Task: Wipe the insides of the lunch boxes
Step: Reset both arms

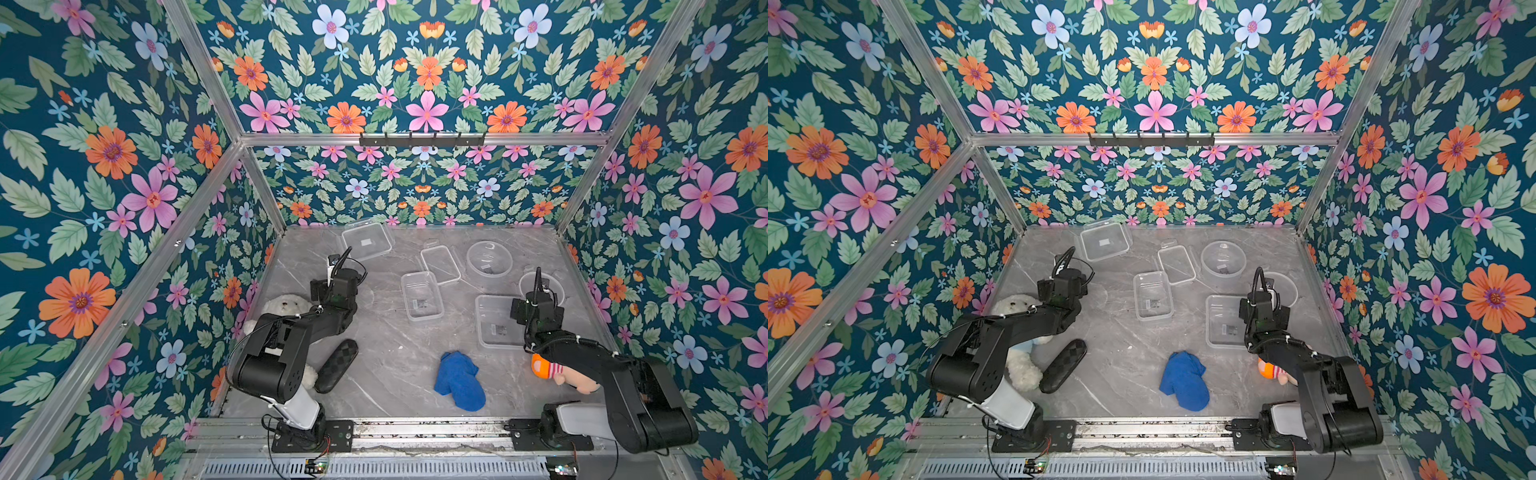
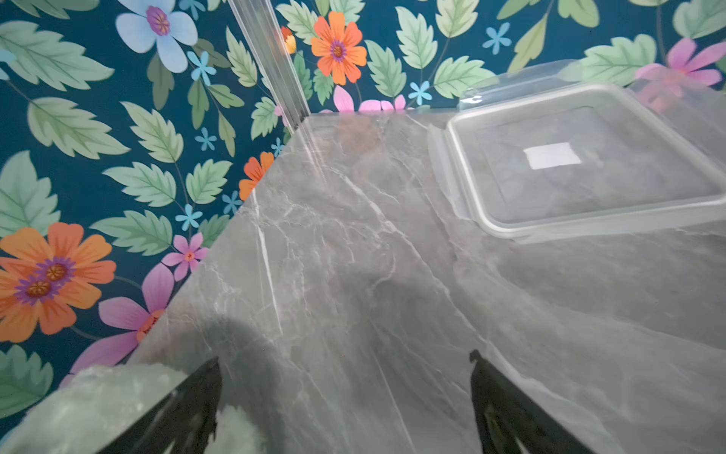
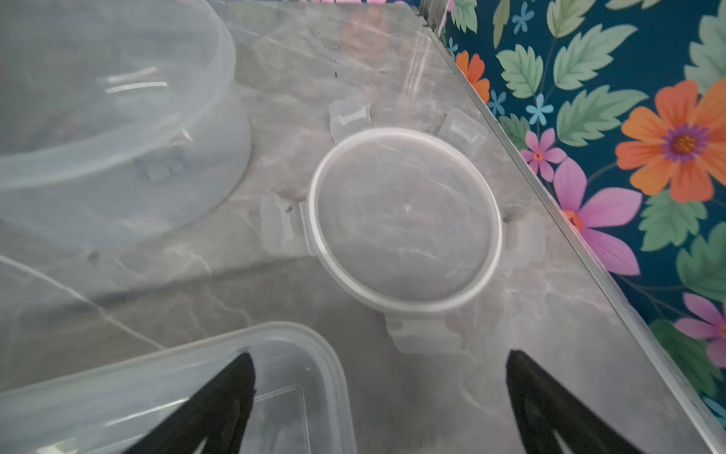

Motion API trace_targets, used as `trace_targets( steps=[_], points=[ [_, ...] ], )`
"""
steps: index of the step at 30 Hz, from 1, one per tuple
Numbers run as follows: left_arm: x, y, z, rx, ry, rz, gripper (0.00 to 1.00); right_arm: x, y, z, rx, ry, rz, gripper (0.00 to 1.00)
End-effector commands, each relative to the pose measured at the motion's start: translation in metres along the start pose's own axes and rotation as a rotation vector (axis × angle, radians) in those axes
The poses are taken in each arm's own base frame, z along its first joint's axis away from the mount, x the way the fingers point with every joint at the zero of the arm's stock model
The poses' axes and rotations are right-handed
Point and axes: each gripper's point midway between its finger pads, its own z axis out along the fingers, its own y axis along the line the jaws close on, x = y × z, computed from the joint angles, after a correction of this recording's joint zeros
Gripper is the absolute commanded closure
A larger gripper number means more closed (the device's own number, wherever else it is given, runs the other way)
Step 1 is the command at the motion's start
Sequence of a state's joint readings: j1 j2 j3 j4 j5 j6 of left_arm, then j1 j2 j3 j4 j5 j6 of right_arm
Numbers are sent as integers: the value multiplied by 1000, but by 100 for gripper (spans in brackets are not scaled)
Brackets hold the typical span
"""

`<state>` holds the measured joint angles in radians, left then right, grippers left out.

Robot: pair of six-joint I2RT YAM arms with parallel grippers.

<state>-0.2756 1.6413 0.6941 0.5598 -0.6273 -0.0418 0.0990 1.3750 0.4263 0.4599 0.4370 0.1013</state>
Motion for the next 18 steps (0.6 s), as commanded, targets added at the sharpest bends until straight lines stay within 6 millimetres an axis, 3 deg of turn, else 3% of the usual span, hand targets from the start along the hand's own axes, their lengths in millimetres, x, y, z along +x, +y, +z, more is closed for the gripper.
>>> trace_targets(
  steps=[1, 5, 8, 12, 13, 14, 15, 18],
  points=[
    [-42, 3, 12, 62, -152, -25, 1, -38, 11, 10, -83, -156, 50, 1],
    [-37, 9, 25, 155, -82, -82, 1, -29, 5, 2, -157, -169, 112, 1],
    [-21, 8, 8, 247, 8, -65, 1, -30, 0, 3, -187, -183, 155, 1],
    [18, 45, 6, 97, -59, -122, 1, -24, 6, 0, -227, -205, 143, 1],
    [24, 39, 9, 156, -10, -124, 1, -30, 5, -2, -226, -285, 142, 1],
    [15, 31, 7, 224, -61, -122, 1, -25, 3, -3, -221, -259, 151, 1],
    [18, 28, 5, 241, -78, -115, 1, -18, 1, -1, -205, -201, 160, 1],
    [21, 31, -5, 278, -133, -141, 1, -25, -2, -4, -198, -261, 164, 1]
  ],
)
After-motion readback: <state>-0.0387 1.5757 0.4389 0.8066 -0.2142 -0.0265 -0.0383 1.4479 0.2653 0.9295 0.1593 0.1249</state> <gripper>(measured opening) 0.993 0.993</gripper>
